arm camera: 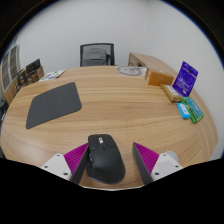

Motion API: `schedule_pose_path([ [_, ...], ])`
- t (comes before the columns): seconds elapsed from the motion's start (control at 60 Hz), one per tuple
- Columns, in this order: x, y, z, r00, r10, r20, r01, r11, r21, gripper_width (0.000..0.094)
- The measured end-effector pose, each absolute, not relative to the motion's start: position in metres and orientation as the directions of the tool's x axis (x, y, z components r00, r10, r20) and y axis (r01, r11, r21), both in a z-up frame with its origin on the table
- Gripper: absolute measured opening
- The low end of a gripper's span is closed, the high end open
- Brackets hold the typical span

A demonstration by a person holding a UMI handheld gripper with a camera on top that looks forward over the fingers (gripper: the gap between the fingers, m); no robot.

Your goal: Arrange mouse

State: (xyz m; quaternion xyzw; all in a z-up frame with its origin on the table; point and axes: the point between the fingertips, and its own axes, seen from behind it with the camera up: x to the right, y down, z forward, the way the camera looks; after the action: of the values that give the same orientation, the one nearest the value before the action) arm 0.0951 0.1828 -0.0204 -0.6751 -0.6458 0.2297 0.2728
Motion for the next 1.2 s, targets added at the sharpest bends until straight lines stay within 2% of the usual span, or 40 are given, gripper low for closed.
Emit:
schedule_pose_path([
  [0.067,0.093,0.182,-0.021,0.081,0.997,0.017,0.756,-0.050,-0.653,0.0849],
  [0.133,0.092,0.180,-0.022,0.093,0.996,-0.006,0.757,-0.075,-0.649,0.0760],
  [0.217,0.091,0.179,-0.023,0.090,0.996,-0.003,0.758,-0.070,-0.649,0.0538],
  [0.233,0.092,0.180,-0.023,0.096,0.995,0.002,0.759,-0.072,-0.647,0.0520],
  [0.467,0.096,0.182,-0.024,0.132,0.991,0.005,0.780,-0.101,-0.618,0.0412],
  [0.617,0.099,0.186,-0.015,0.176,0.984,0.027,0.781,-0.123,-0.612,0.0407],
  [0.65,0.101,0.184,-0.011,0.161,0.986,0.038,0.784,-0.104,-0.613,0.0408],
  [0.783,0.088,0.185,0.026,0.172,0.984,0.037,0.756,-0.108,-0.646,0.0407],
  [1.05,0.019,0.141,0.109,0.105,0.993,0.052,0.683,-0.034,-0.729,0.0409],
  [1.2,-0.022,0.091,0.127,0.055,0.997,0.046,0.652,-0.001,-0.758,0.0407],
])
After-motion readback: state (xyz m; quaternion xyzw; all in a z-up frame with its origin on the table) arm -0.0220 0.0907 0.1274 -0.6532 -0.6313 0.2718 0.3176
